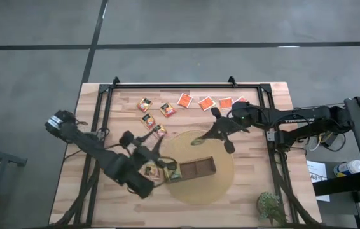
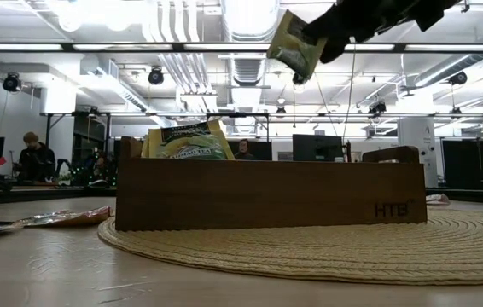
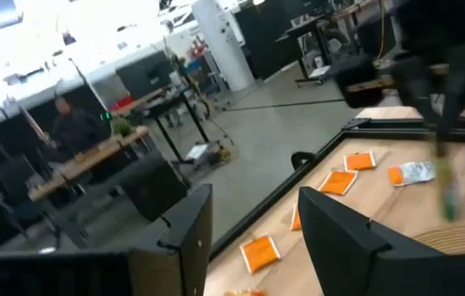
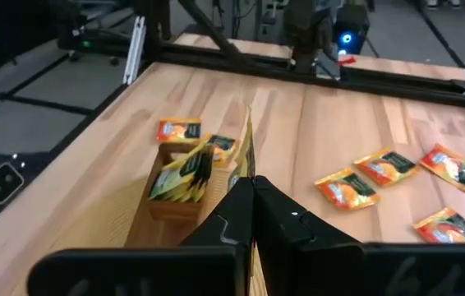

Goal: Pick & Place Tea
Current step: Put the green tea bag into the left section of the wooden organizer

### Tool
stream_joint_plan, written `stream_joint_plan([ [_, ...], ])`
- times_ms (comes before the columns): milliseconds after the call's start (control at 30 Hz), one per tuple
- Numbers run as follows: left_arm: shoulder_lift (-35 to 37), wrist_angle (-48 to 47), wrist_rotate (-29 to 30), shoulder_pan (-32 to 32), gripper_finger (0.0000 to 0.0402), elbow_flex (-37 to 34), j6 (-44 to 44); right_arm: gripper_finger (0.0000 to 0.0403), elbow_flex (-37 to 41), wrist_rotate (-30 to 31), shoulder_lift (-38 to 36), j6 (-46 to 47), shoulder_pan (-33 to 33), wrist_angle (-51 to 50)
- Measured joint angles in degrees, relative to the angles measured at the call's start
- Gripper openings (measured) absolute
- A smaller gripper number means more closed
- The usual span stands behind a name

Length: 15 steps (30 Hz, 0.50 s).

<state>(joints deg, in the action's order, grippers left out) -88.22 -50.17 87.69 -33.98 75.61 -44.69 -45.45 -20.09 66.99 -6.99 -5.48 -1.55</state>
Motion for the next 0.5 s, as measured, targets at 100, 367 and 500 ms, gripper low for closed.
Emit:
stream_joint_plan([
  [100,4.50,0.17,-0.14,0.27,0.0174,-5.21,-5.70,0.0008,-1.17,-0.12,1.70,0.39,-0.04,-0.23],
  [367,15.70,1.77,-3.36,1.36,0.0174,-17.59,-18.71,0.0008,-6.41,-2.46,10.46,3.36,2.32,-1.66],
  [500,18.94,6.34,-6.72,1.28,0.0174,-21.82,-17.88,0.0008,-8.75,-2.43,14.43,6.61,4.24,-1.63],
])
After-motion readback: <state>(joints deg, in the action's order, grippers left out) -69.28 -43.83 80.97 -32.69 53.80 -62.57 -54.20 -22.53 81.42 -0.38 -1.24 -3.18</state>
